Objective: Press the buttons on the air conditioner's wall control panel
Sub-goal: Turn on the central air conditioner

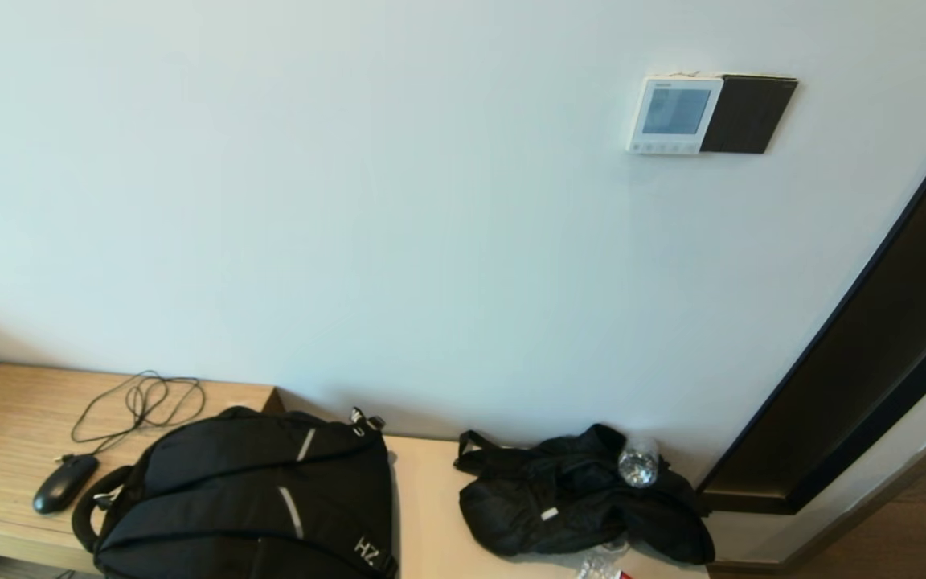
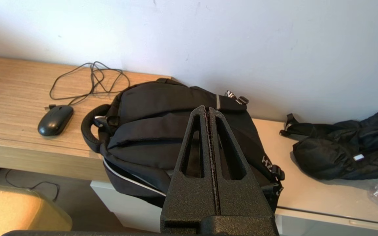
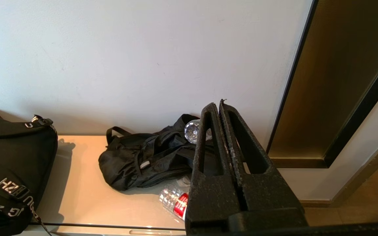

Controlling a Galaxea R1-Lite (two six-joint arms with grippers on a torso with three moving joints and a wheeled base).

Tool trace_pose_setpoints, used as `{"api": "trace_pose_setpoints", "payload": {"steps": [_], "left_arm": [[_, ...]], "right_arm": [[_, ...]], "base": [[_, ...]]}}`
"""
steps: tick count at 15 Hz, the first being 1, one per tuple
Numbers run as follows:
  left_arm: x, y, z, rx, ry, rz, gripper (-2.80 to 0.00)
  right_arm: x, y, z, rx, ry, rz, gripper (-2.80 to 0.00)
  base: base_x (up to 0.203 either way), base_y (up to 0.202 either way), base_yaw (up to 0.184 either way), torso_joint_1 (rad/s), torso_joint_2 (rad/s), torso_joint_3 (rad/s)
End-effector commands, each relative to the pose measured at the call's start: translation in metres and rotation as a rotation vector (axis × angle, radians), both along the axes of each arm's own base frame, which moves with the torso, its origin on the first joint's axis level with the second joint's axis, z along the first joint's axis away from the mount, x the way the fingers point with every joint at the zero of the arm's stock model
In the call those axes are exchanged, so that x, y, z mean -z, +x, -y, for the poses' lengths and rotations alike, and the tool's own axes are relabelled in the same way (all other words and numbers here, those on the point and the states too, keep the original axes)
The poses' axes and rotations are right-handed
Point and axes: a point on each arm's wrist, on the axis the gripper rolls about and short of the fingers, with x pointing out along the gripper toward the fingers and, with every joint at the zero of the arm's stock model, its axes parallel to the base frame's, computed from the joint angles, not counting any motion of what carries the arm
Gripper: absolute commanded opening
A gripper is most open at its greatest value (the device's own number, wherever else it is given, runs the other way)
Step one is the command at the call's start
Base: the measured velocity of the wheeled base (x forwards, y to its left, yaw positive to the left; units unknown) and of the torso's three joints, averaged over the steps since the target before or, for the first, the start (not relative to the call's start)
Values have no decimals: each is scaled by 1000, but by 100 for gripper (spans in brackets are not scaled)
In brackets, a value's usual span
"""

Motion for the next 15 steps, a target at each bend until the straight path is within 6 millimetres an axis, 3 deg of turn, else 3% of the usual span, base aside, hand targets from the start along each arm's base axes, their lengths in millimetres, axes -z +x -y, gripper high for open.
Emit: {"api": "trace_pose_setpoints", "payload": {"steps": [1,10,15], "left_arm": [[0,0,0,-1,-1,0,-280],[0,0,0,-1,-1,0,-280],[0,0,0,-1,-1,0,-280]], "right_arm": [[0,0,0,-1,-1,-1,-280],[-5,-1,0,15,-27,21,-280],[-50,-2,1,33,-35,55,-280]], "base": [[0,0,0,0,0,0],[0,0,0,0,0,0],[0,0,0,0,0,0]]}}
